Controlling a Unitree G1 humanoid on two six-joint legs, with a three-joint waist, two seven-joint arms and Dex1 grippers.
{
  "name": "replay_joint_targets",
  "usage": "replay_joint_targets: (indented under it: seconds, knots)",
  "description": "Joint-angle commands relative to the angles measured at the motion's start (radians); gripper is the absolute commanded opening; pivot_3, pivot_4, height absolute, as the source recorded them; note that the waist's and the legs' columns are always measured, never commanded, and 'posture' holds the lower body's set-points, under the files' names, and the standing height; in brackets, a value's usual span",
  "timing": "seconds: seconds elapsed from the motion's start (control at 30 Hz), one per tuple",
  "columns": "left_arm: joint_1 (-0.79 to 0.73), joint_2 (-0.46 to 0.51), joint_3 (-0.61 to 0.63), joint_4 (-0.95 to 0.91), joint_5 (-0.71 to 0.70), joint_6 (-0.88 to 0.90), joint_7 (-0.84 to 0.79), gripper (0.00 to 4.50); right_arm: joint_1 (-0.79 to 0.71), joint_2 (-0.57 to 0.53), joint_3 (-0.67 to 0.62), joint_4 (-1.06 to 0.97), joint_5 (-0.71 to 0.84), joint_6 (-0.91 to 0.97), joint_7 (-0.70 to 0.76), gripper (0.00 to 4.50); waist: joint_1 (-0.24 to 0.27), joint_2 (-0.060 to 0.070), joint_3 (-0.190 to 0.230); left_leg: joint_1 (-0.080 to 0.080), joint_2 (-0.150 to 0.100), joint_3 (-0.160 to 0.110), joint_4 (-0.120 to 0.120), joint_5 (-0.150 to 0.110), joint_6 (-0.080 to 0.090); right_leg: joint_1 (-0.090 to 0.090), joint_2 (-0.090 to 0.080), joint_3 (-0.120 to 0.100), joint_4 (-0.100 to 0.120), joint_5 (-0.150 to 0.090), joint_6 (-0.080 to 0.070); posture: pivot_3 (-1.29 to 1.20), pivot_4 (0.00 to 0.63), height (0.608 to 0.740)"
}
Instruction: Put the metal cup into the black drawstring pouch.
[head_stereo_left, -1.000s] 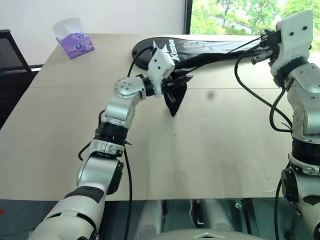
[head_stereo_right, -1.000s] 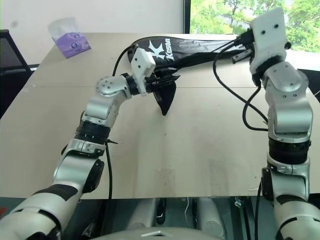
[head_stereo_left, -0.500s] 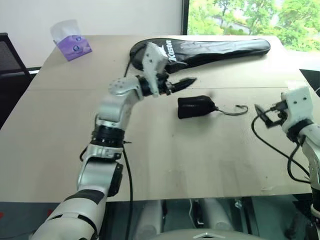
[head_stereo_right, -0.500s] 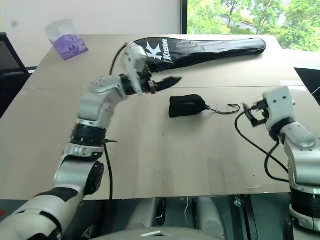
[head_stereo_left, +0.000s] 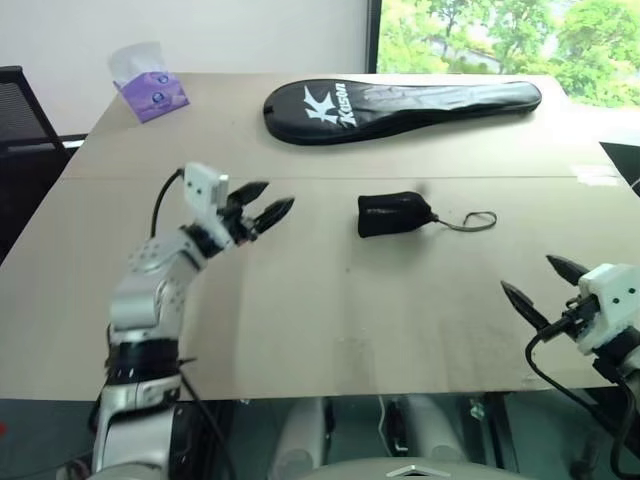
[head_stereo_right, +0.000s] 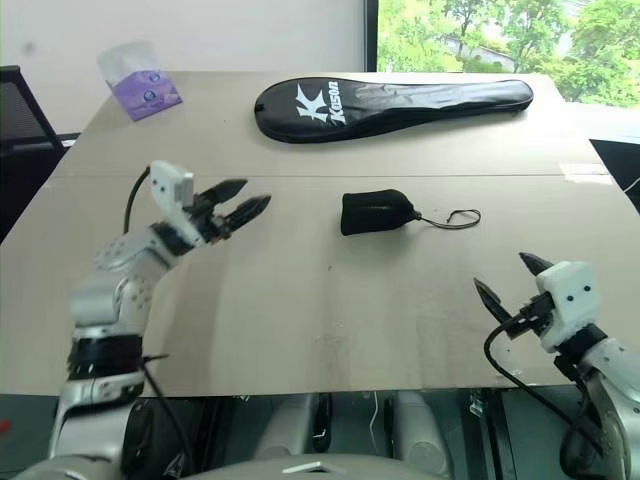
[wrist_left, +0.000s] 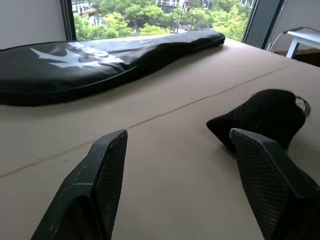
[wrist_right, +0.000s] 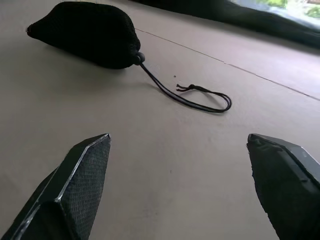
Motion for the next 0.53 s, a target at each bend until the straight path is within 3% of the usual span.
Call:
replay_joint_targets:
  seconds: [0.03, 0.53]
  knots:
    - [0.081, 0.008, 0.054, -0.072, -0.028, -0.010, 0.028, 3.38, -0.015, -0.002, -0.035, 0.034, -0.003, -0.075, -0.007, 4.43, 0.002, -0.001, 0.000, 0.006, 0.000, 0.000, -0.001, 0.000, 0.000, 0.007, -0.001, 0.000, -0.001, 0.000, 0.000, 0.00, 0.150, 0.740]
    - [0.387, -0.018, 0.073, -0.324, -0.082, -0.012, 0.078, 3.38, -0.262, -0.139, 0.047, 0.307, 0.004, -0.092, 0.093, 4.43, 0.007, -0.001, -0.001, 0.008, -0.001, -0.002, -0.002, 0.000, 0.001, 0.009, -0.004, 0.000, -0.001, 0.000, -0.001, 0.00, 0.150, 0.740]
